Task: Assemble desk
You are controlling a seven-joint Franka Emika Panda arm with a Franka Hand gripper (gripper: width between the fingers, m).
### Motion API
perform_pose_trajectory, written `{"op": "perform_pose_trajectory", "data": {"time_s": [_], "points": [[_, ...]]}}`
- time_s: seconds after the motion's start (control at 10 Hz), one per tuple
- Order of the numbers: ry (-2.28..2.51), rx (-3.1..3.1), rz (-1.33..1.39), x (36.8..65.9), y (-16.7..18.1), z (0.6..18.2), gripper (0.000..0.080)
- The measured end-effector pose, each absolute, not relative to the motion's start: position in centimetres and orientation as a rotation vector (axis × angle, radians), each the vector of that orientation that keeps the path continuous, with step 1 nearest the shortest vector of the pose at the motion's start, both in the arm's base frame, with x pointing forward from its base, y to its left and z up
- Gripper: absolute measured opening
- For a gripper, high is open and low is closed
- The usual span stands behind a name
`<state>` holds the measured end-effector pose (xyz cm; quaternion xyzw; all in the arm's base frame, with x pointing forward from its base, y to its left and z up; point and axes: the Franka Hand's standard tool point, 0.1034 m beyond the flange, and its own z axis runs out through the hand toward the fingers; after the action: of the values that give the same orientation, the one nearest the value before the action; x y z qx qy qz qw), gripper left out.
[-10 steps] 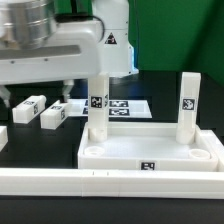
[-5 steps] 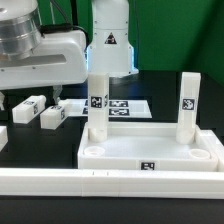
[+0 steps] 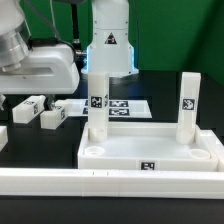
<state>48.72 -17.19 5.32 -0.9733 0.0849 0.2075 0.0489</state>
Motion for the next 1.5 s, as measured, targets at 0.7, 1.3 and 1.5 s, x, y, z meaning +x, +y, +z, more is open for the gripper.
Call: {"op": "perform_pose_trajectory", "data": {"time_s": [0.7, 1.3, 1.5], "points": [[0.239, -2.815, 0.963, 46.9, -16.1, 4.1, 0.0649], [0.233, -2.696, 1.172, 45.9, -16.3, 3.1, 0.0649], [0.235, -2.702, 1.165, 46.2, -16.5, 3.2, 0.0649]]}}
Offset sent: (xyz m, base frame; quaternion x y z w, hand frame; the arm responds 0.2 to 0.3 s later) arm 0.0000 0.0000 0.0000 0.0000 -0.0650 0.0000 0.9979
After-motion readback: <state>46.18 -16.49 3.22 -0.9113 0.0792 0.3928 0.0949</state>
